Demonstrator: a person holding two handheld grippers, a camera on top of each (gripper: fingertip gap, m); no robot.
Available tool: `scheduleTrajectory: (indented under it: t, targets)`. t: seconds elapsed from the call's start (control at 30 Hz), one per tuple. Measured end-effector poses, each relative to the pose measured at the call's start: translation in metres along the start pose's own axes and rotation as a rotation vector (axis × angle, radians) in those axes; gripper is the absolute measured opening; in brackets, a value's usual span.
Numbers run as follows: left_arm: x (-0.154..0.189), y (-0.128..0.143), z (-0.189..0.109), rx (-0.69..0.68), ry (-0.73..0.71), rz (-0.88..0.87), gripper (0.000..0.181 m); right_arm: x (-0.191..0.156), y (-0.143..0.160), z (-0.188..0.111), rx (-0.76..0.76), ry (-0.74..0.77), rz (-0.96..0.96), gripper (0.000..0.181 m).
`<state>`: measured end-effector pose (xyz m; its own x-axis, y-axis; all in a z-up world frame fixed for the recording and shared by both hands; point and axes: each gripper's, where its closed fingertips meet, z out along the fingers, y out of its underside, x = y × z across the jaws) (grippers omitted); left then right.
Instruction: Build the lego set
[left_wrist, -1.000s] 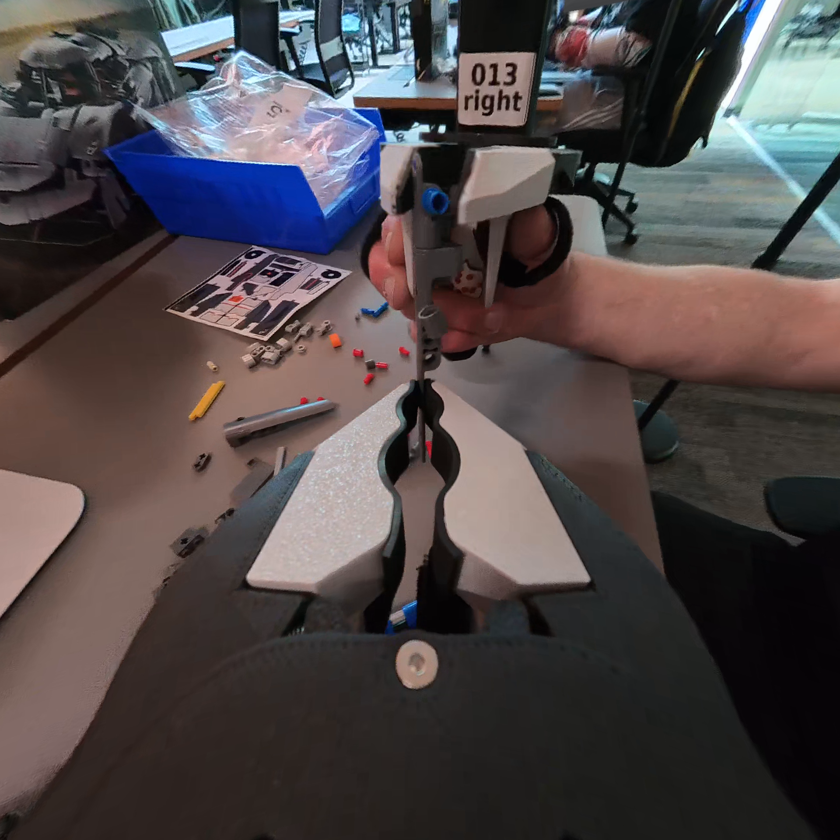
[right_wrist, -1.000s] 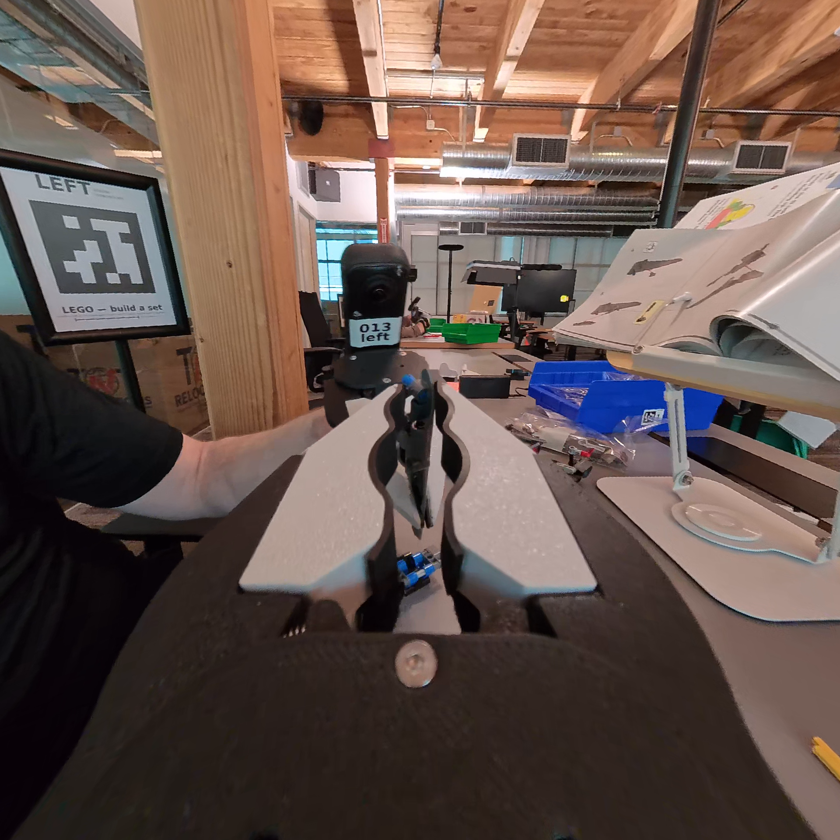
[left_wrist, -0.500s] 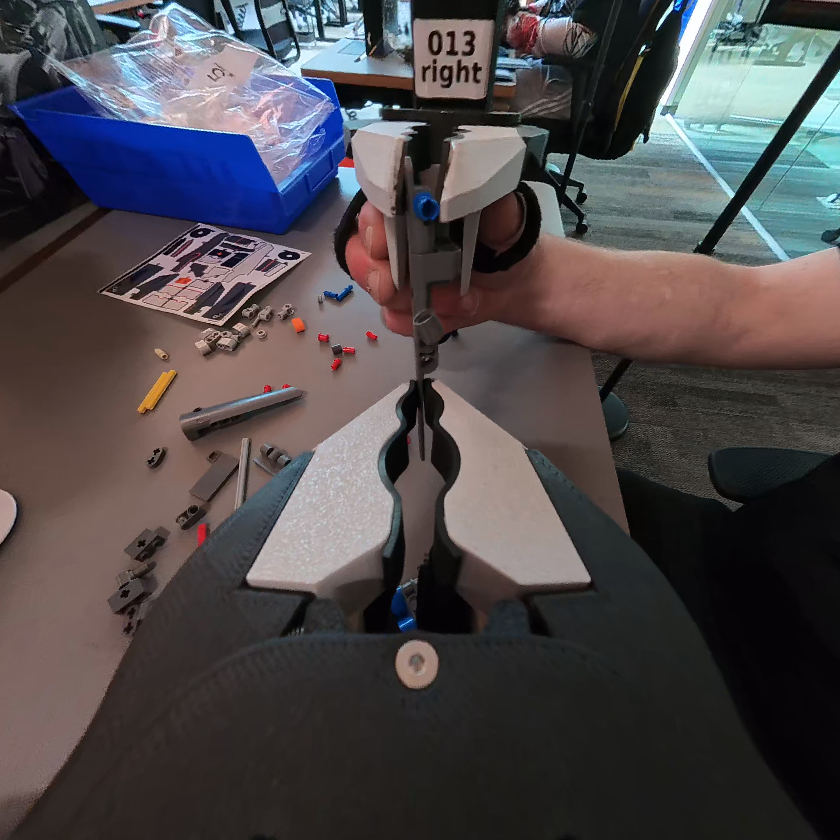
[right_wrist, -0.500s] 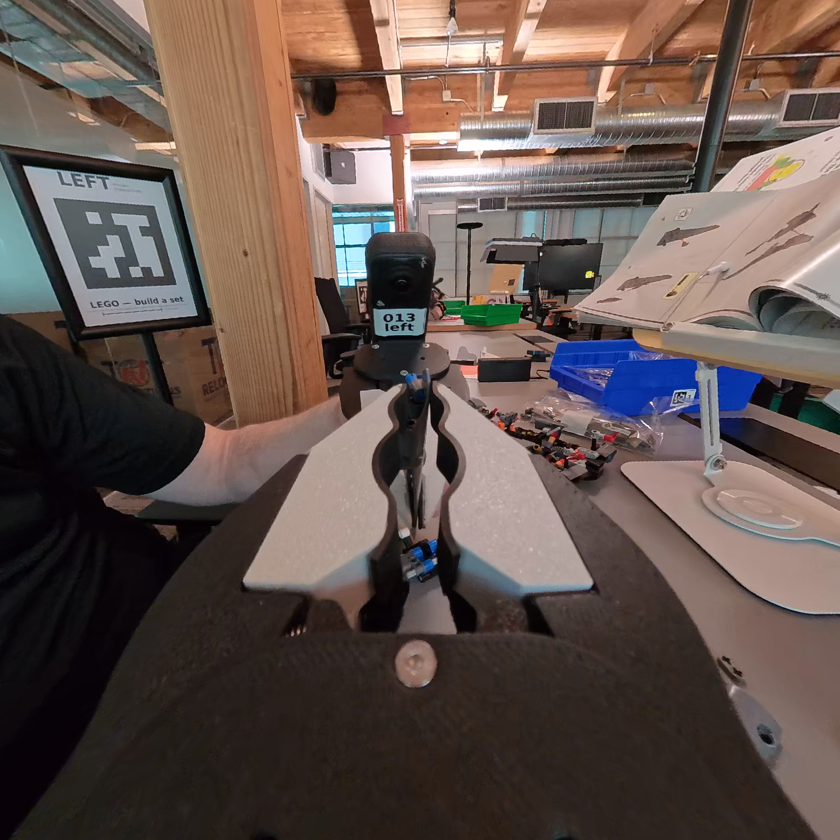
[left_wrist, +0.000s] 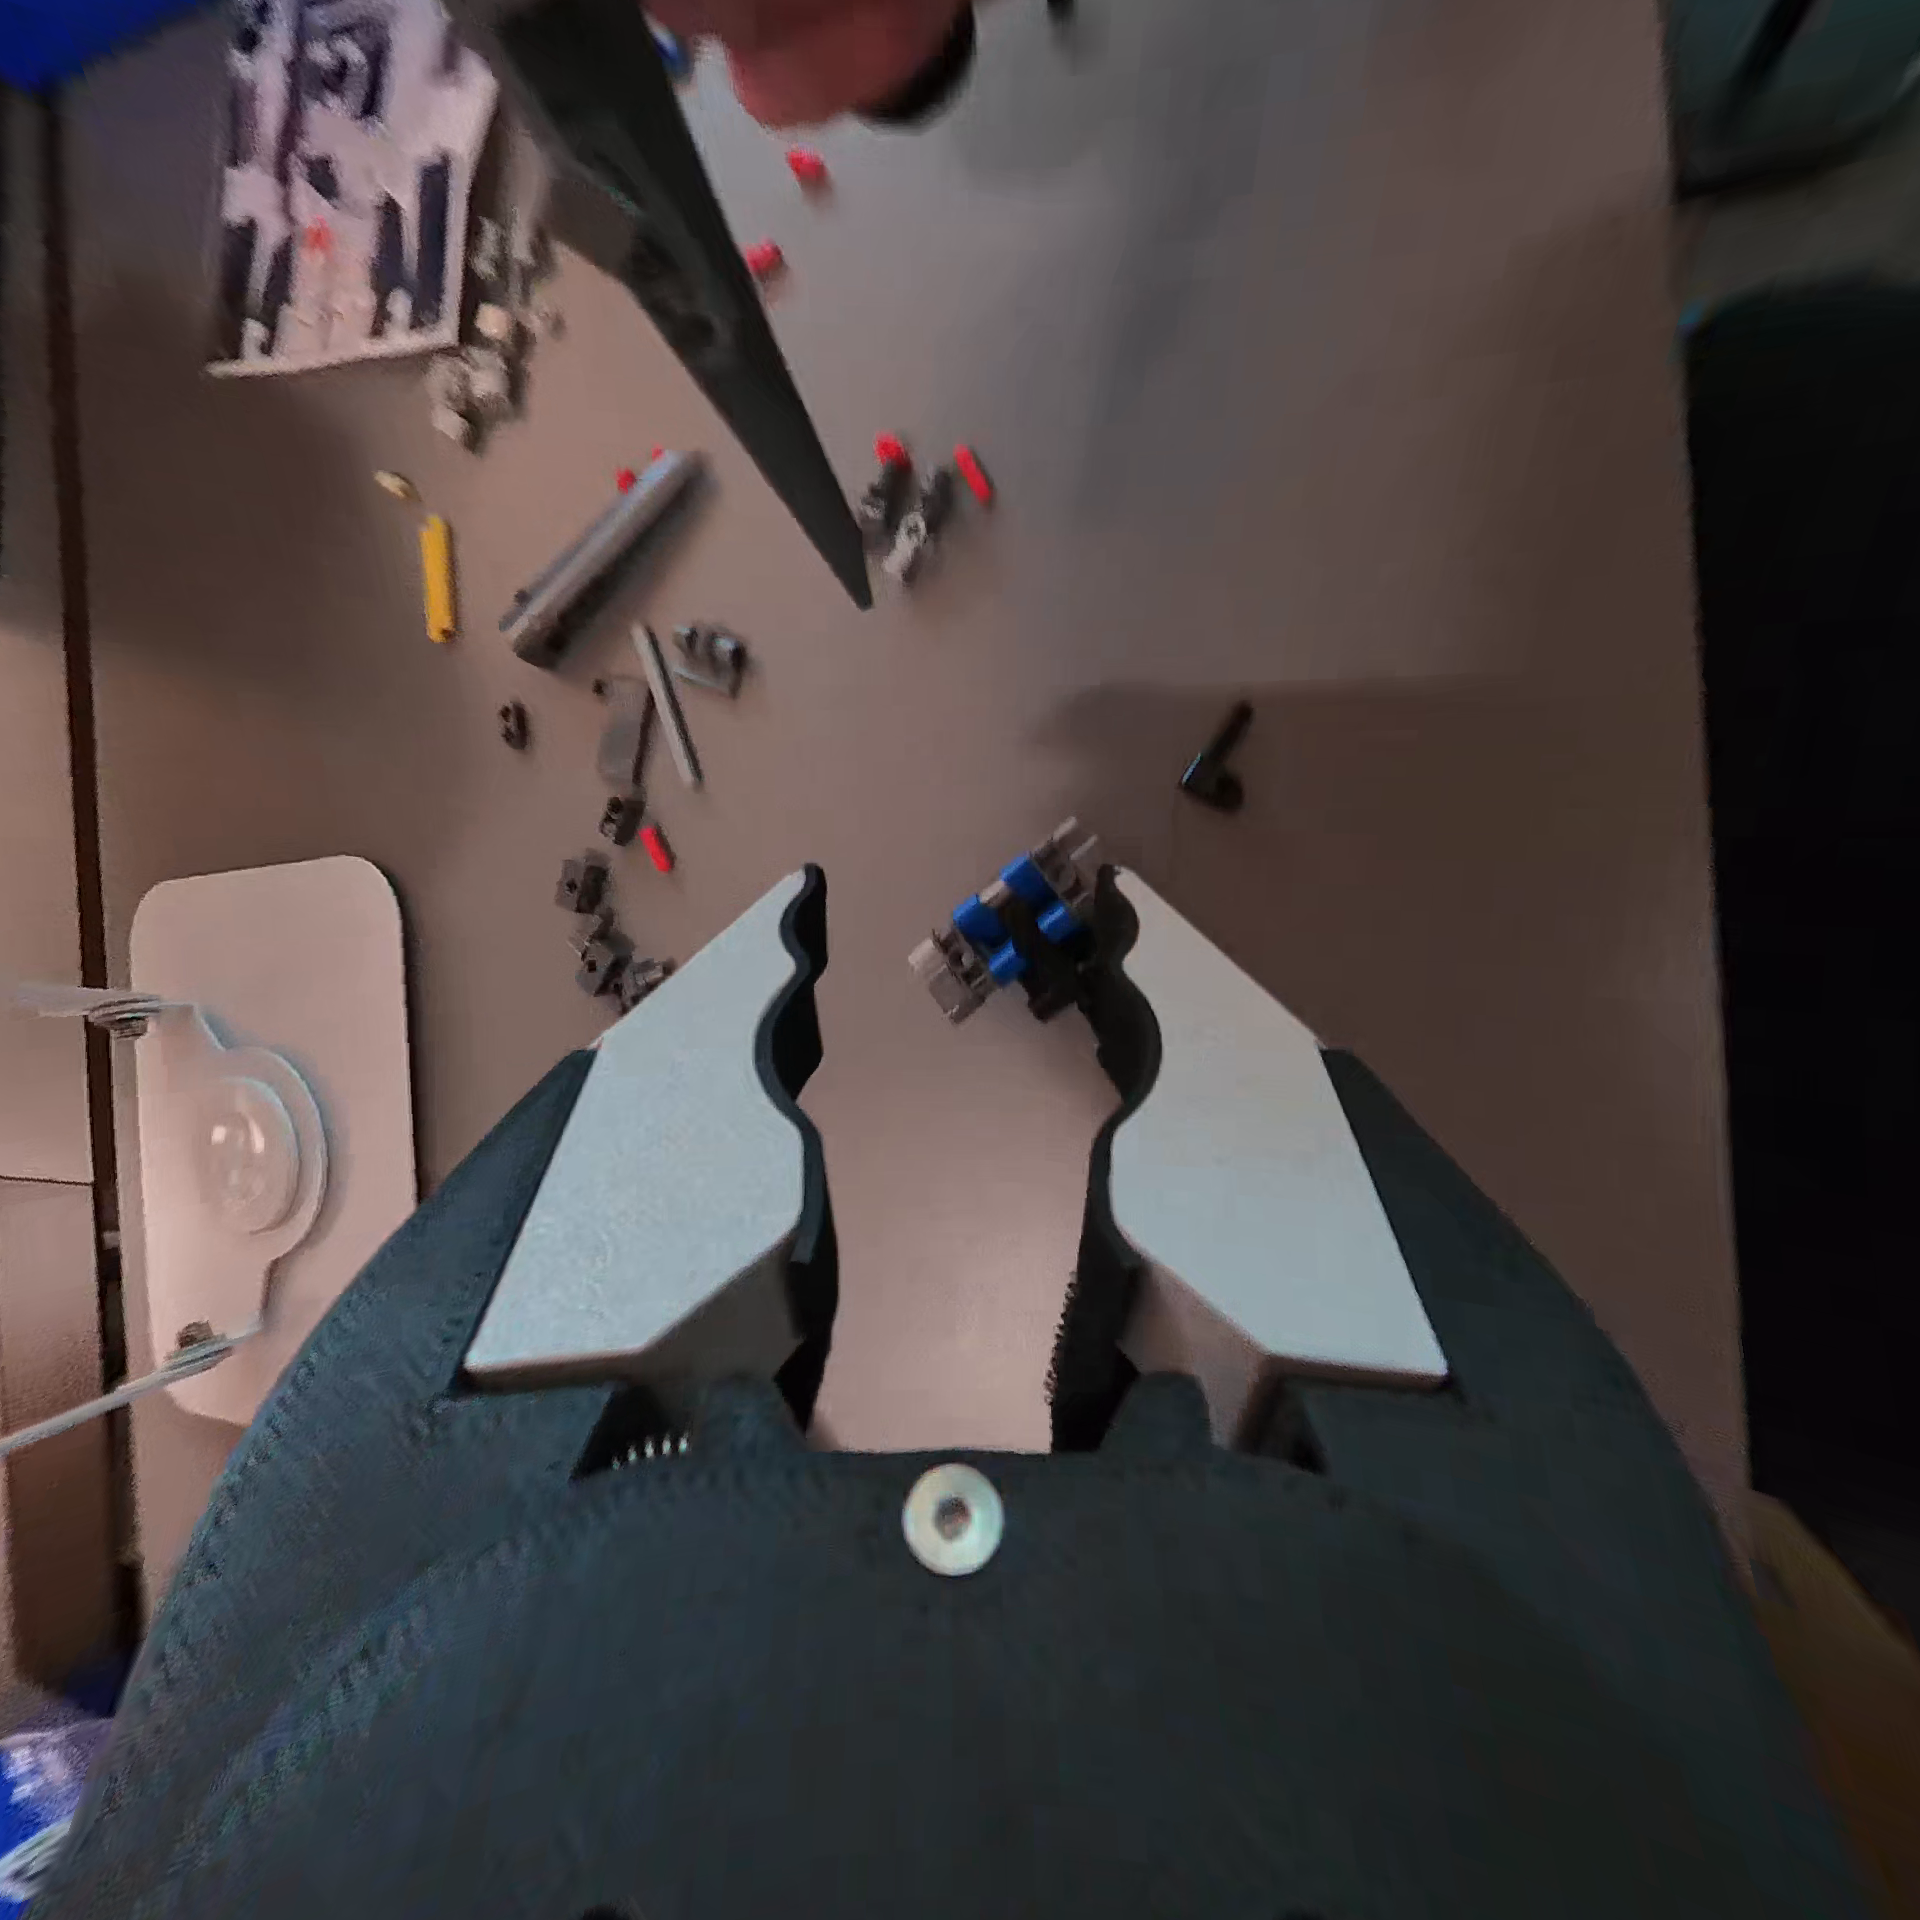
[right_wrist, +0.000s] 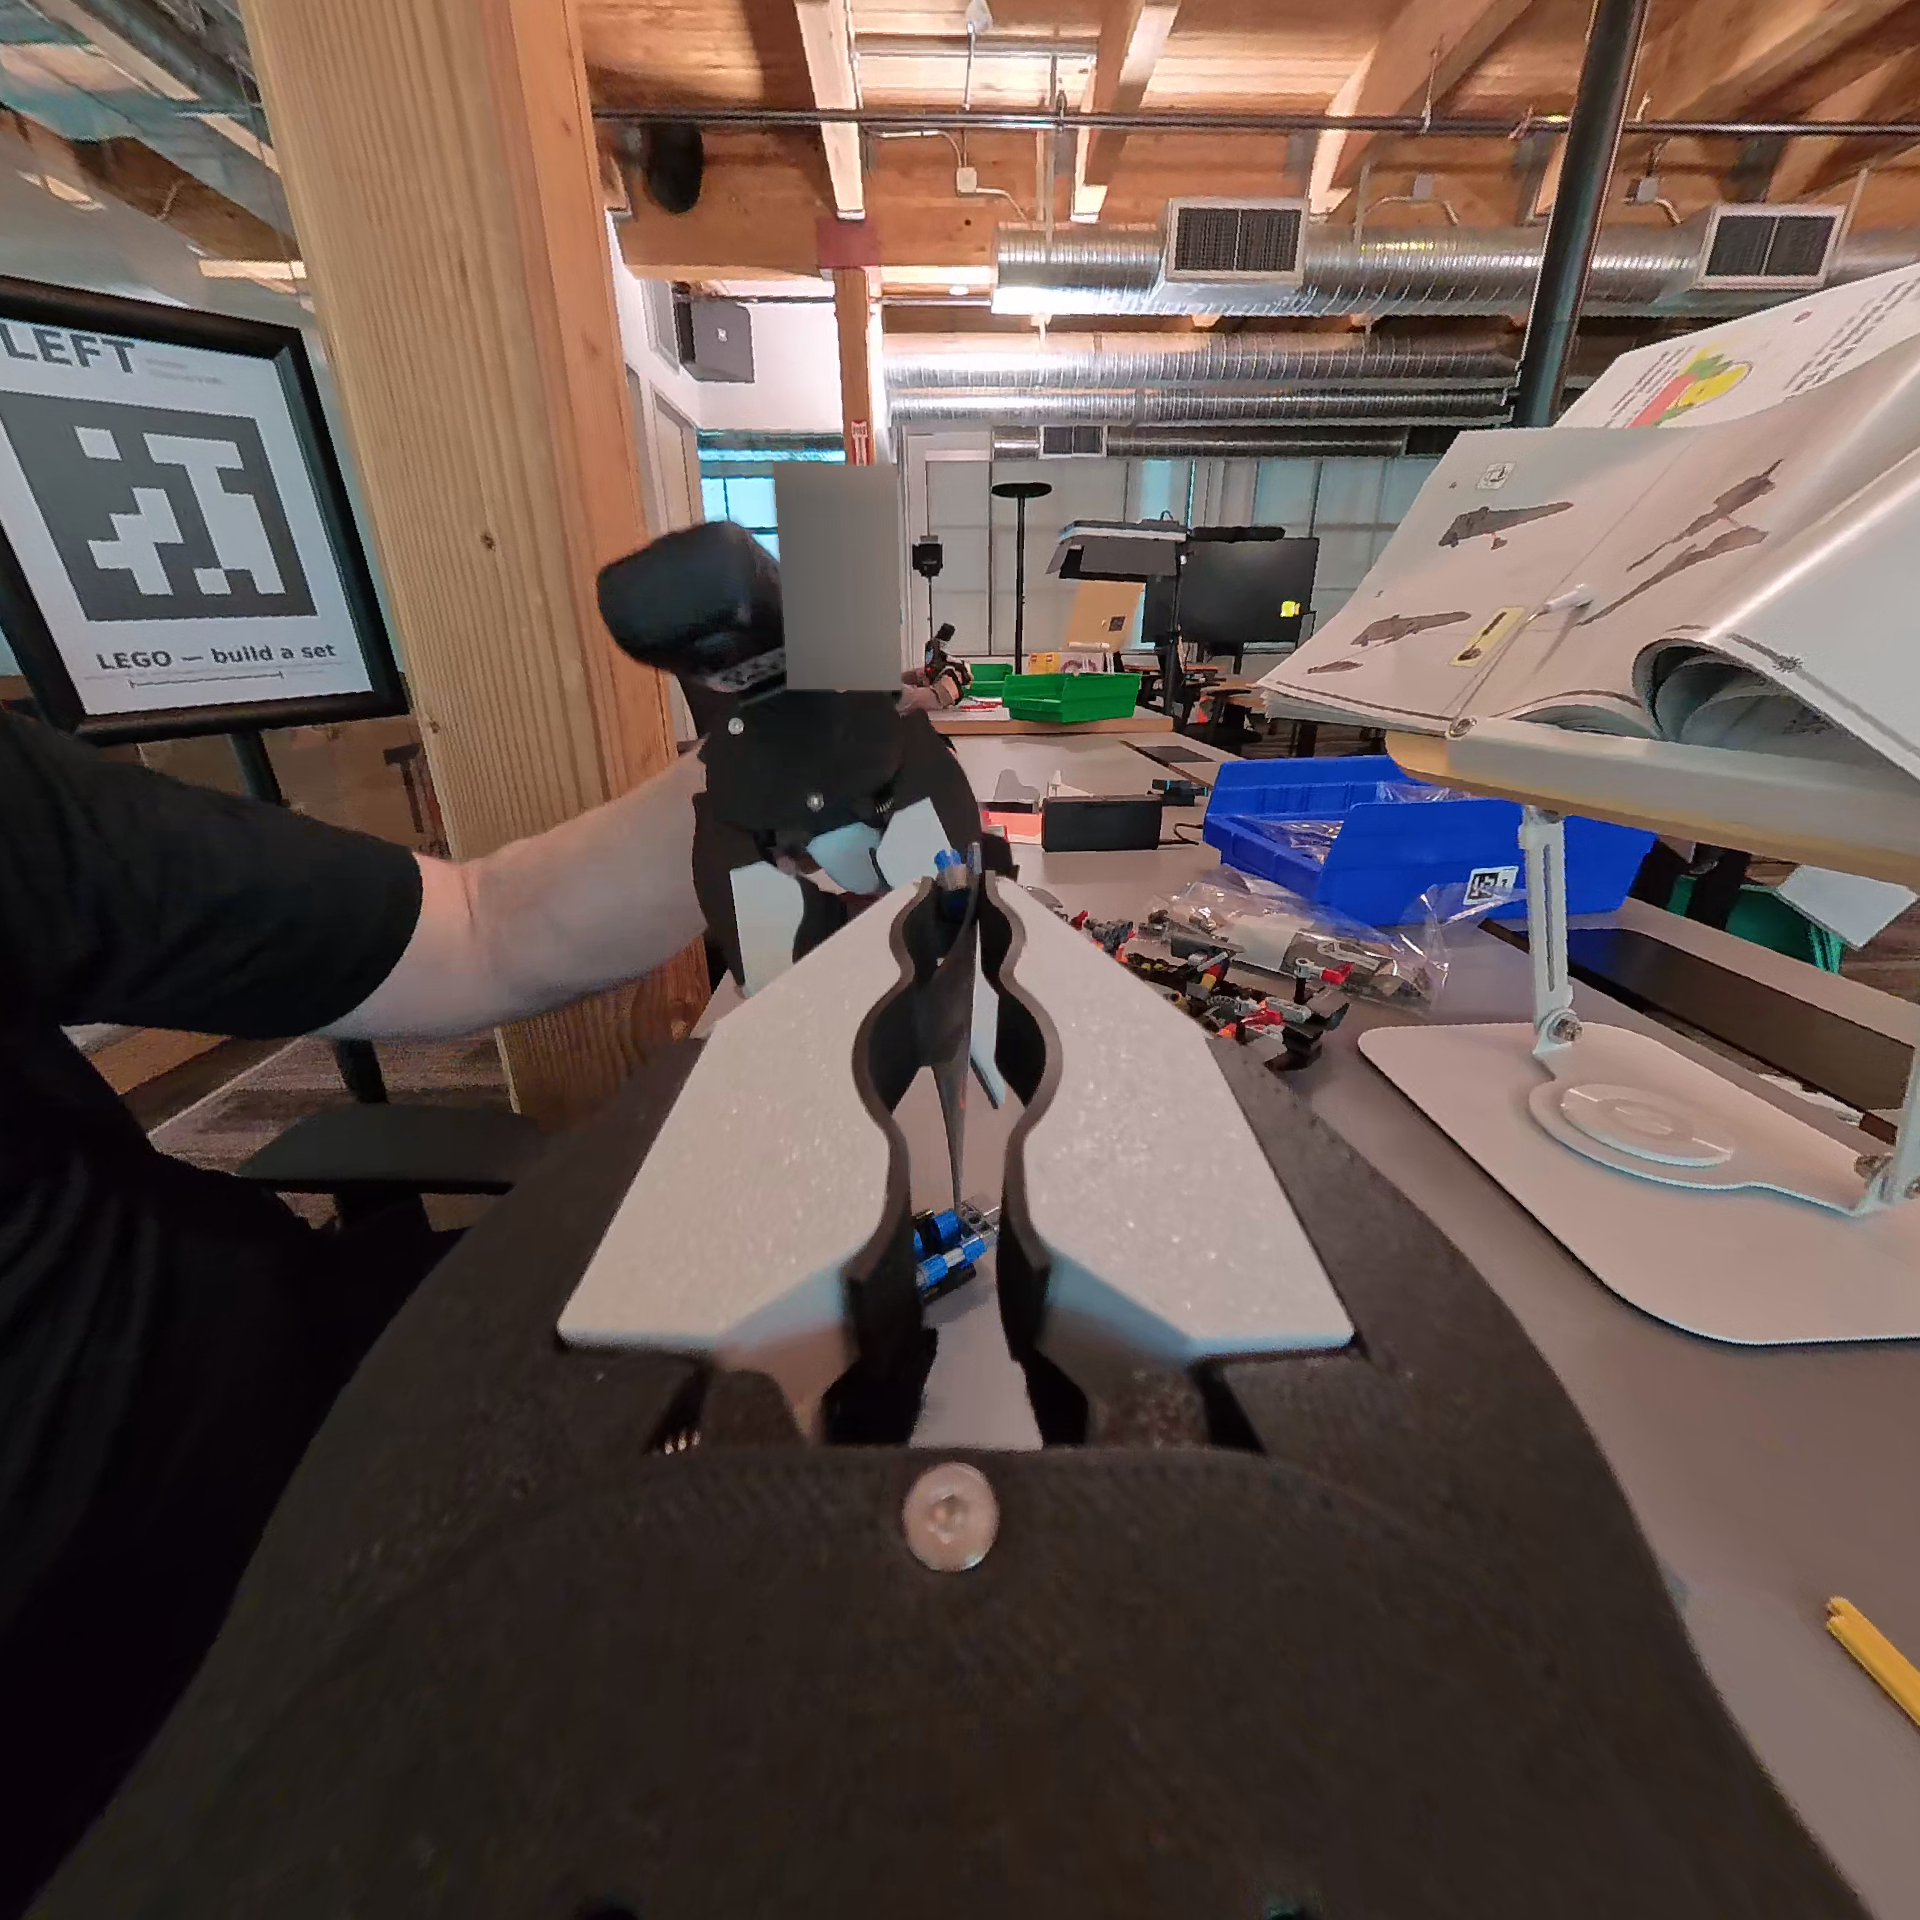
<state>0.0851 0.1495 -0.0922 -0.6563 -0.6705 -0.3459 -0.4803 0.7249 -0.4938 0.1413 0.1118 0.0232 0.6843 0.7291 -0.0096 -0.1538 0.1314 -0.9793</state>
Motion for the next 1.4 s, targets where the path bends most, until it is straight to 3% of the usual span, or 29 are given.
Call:
scheduleTrajectory:
  t: [0.2,0.47,0.63,0.83,0.93,1.13,1.4]
  targets:
    - [0.007,0.025,0.029,-0.193,0.058,0.162,0.054,0.001,0.006,0.002,-0.020,-0.003,0.008,0.005]
    - [0.014,0.039,0.044,-0.313,0.188,0.249,0.060,0.000,0.007,0.003,-0.029,-0.008,0.005,0.004]
    - [0.019,0.041,0.045,-0.349,0.247,0.182,0.048,-0.001,0.008,0.004,-0.035,-0.009,0.002,0.004]
    - [0.020,0.039,0.046,-0.327,0.177,-0.034,0.046,-0.001,0.008,0.004,-0.036,-0.008,-0.004,0.004]
    - [0.028,0.038,0.040,-0.324,0.159,-0.098,0.067,-0.002,0.010,0.005,-0.044,-0.009,-0.005,0.004]
    - [0.018,0.034,0.022,-0.289,0.176,0.051,0.067,0.000,0.014,0.005,-0.057,-0.008,0.001,0.005]
    - [0.021,0.043,0.041,-0.351,0.231,0.204,0.058,0.003,0.017,0.005,-0.067,-0.003,0.010,0.004]
